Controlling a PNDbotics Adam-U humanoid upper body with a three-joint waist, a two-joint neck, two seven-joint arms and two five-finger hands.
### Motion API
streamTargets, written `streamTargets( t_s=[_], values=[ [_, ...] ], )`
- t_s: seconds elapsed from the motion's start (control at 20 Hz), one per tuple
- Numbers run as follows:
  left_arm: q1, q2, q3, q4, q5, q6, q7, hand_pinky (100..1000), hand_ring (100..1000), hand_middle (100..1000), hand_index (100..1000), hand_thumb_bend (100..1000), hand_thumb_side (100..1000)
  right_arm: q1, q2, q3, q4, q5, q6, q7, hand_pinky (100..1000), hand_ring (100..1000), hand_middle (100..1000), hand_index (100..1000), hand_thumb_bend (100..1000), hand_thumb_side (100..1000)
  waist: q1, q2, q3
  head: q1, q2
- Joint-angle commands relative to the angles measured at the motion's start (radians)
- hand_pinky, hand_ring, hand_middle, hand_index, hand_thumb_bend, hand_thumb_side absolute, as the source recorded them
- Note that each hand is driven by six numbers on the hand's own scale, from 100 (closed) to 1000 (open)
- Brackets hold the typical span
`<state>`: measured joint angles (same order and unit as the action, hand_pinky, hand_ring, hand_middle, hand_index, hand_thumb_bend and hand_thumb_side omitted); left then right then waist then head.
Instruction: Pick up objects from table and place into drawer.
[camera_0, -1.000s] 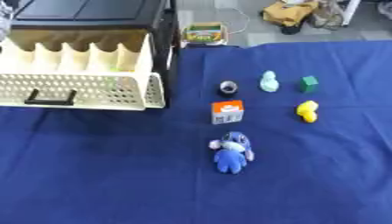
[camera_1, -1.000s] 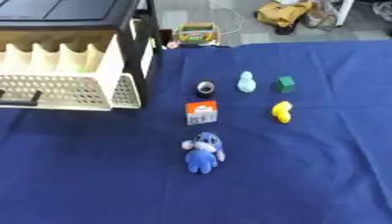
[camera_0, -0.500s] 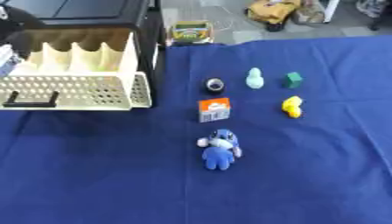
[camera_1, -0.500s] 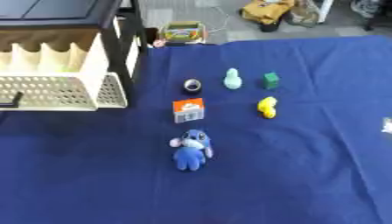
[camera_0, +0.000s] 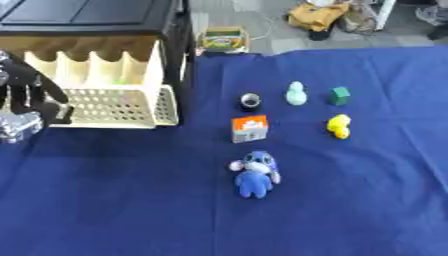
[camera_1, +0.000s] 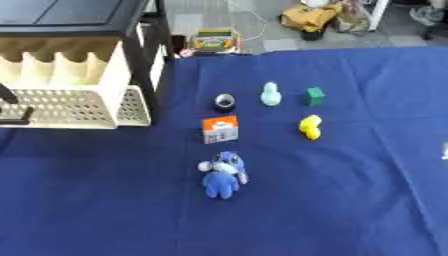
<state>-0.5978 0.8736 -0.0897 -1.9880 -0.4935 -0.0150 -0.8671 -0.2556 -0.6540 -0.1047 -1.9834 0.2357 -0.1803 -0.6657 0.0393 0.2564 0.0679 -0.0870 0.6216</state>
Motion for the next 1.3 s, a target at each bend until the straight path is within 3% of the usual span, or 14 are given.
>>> streamTargets(
  t_s=[0.05, 0.15, 0.4, 0.7, 1.3],
  values=[
    [0.007, 0.069, -0.002, -0.012, -0.01, -0.012, -0.012, 425, 475, 503, 779, 100, 1000, -0.012, -0.018, -0.011, -0.017, 0.009, 0.001, -0.002, 630, 655, 584, 760, 249, 900, -0.002, -0.018, 0.0, 0.007, -0.015],
    [0.032, 0.087, -0.008, -0.012, -0.001, 0.019, -0.001, 434, 472, 470, 743, 100, 980, -0.011, -0.019, -0.012, -0.017, 0.011, 0.001, -0.003, 631, 655, 583, 759, 250, 898, -0.003, -0.017, 0.001, 0.008, -0.018],
    [0.092, 0.121, -0.037, -0.012, 0.058, 0.143, 0.043, 444, 499, 492, 775, 100, 1000, -0.018, -0.02, -0.016, -0.017, 0.012, -0.004, -0.008, 635, 656, 584, 755, 248, 891, -0.004, -0.015, -0.001, 0.009, -0.027],
    [0.13, 0.118, -0.057, -0.012, 0.114, 0.198, 0.023, 449, 513, 525, 838, 100, 1000, -0.023, -0.018, -0.017, -0.017, 0.011, -0.007, -0.009, 635, 655, 581, 754, 248, 890, -0.007, -0.013, -0.004, 0.011, -0.035],
    [0.145, 0.105, -0.086, -0.011, 0.11, 0.296, -0.034, 463, 587, 626, 931, 100, 1000, -0.021, -0.01, -0.023, -0.017, 0.007, -0.008, -0.015, 634, 653, 578, 753, 256, 884, -0.008, -0.008, -0.009, 0.016, -0.034]
  ],
)
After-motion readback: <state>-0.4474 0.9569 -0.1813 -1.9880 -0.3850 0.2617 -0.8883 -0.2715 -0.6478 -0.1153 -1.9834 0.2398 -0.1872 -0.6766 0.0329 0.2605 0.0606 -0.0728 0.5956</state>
